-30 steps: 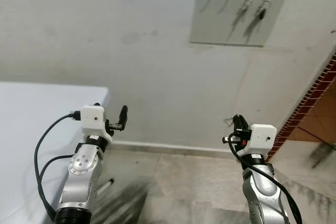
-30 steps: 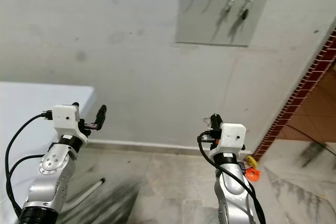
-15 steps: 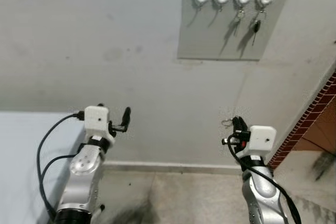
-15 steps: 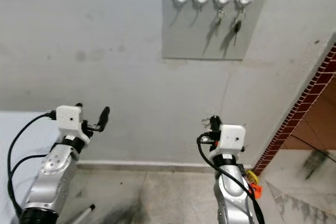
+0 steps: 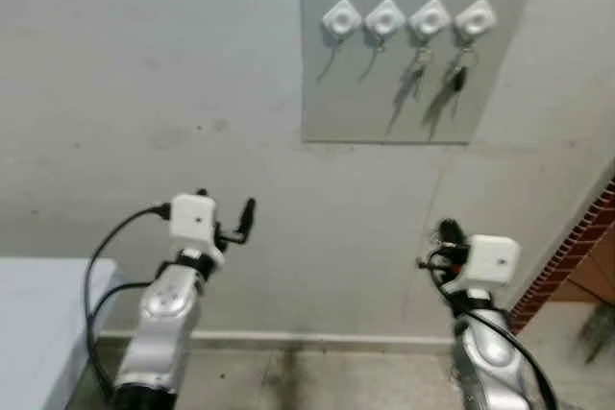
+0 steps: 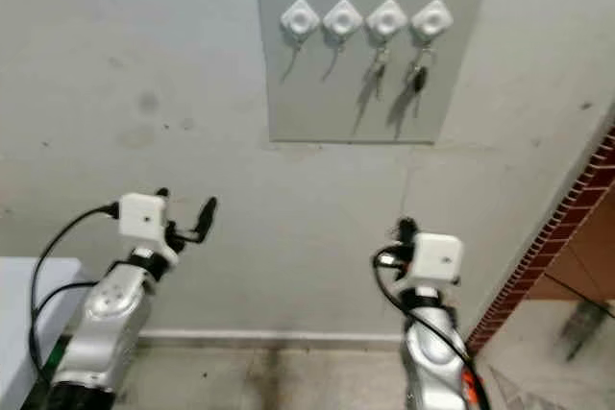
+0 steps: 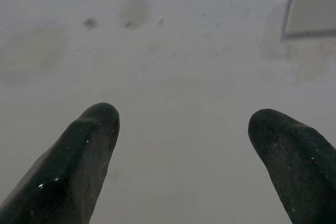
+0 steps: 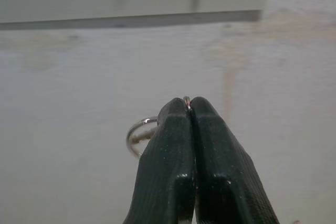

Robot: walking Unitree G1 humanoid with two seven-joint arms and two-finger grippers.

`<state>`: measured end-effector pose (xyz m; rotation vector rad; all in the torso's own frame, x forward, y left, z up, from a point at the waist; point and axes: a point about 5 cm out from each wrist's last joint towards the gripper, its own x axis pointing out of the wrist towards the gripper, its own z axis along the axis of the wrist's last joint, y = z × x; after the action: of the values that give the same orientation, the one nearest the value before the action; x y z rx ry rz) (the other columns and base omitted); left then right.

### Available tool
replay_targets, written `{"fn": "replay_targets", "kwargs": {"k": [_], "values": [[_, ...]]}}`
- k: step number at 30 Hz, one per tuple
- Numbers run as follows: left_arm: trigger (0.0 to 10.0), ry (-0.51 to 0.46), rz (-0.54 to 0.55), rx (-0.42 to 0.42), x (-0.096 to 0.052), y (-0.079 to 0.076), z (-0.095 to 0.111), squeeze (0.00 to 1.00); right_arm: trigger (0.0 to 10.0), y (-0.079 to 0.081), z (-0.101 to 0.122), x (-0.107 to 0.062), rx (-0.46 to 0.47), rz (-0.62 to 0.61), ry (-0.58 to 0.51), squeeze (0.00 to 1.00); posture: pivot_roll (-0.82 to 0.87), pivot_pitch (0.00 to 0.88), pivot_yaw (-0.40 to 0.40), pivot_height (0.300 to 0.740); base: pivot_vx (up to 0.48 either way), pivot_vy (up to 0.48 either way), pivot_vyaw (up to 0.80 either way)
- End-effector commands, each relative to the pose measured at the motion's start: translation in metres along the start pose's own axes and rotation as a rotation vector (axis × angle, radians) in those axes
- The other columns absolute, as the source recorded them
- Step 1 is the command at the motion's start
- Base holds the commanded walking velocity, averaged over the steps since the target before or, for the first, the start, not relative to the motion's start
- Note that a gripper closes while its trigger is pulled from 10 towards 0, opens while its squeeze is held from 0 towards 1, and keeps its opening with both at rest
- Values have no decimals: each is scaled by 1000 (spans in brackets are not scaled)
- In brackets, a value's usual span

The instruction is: Hang keys on a hook

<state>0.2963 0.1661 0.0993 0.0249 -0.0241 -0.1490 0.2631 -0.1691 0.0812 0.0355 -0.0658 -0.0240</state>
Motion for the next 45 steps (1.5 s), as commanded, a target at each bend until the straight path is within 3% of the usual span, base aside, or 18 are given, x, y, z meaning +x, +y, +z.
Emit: {"fn": "replay_targets", "kwargs": {"k": [1,8,15,24,45], "values": [[10000,-11,-22,-10,3,-8,4,0,10000,-8,5,1,-12,-27,-19,0,-7,0,34,740,465,0,0],[10000,-8,-19,-60,2,-9,3,0,10000,-9,3,0,-14,-27,-5,0,-7,0,33,740,433,0,0],[10000,-80,-110,4,0,-17,14,0,10000,-6,1,-2,-62,59,16,0,-8,0,34,740,0,0,0],[10000,-106,-193,31,-2,-27,21,0,10000,-10,2,-3,-94,102,19,0,-8,0,37,740,0,0,0],[10000,-90,-210,18,-8,-32,19,0,10000,-8,0,-8,-86,114,28,0,-9,0,41,740,0,0,0]]}}
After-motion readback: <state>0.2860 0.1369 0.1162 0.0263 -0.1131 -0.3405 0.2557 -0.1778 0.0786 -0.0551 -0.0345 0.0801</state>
